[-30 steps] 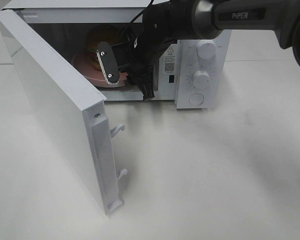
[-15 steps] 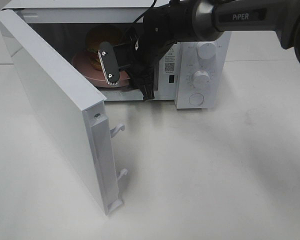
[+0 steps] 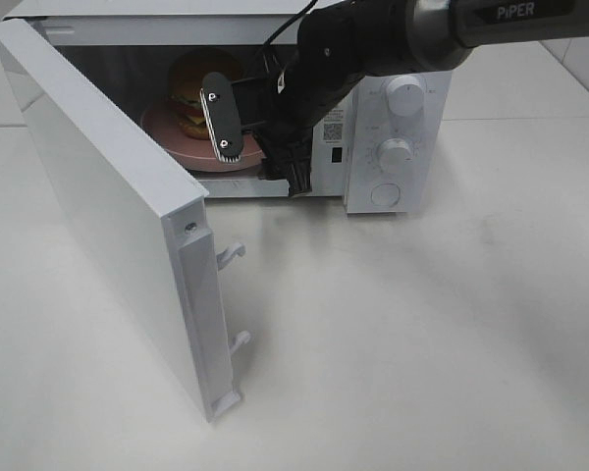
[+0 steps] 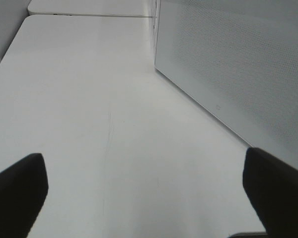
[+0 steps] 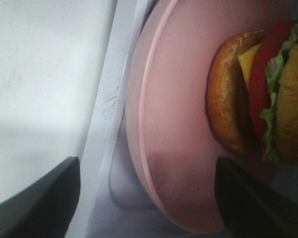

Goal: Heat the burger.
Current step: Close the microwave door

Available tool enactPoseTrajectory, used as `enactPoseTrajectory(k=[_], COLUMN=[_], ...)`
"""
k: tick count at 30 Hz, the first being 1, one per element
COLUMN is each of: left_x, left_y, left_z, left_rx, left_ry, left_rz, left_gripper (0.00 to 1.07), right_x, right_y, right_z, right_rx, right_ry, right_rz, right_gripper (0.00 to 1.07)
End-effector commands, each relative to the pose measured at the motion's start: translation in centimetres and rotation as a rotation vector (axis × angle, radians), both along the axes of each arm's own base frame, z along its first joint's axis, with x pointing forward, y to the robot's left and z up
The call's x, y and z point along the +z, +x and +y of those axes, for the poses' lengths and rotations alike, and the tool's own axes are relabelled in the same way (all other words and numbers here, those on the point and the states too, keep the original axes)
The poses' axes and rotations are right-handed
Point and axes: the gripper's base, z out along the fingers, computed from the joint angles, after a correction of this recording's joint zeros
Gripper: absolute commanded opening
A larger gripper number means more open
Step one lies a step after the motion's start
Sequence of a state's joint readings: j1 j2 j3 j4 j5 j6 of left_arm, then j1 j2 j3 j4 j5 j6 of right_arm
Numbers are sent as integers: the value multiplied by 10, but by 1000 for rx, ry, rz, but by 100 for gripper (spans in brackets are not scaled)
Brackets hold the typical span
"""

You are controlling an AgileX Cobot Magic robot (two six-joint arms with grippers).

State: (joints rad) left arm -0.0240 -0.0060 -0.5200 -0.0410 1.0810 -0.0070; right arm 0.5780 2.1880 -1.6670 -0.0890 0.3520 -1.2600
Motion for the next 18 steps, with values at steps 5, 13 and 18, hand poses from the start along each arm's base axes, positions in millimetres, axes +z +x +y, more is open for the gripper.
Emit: enactPoseTrajectory(k=[5,13,18], left_x=[0,0,0], left_y=[-2,-2,-2], left_z=[-1,-1,-1], left_rx=[-5,-5,-5], left_ry=[-10,-10,-10], left_rz=[-25,-25,-25], left_gripper=[100,100,100], right_x=[7,12,19], right_y=[-18,-37,-48], right_z=[-13,-25,-32], right_rx=[-3,-6,-6], right_ry=[9,9,11], right_rz=[9,27,26], right_gripper=[76,76,76])
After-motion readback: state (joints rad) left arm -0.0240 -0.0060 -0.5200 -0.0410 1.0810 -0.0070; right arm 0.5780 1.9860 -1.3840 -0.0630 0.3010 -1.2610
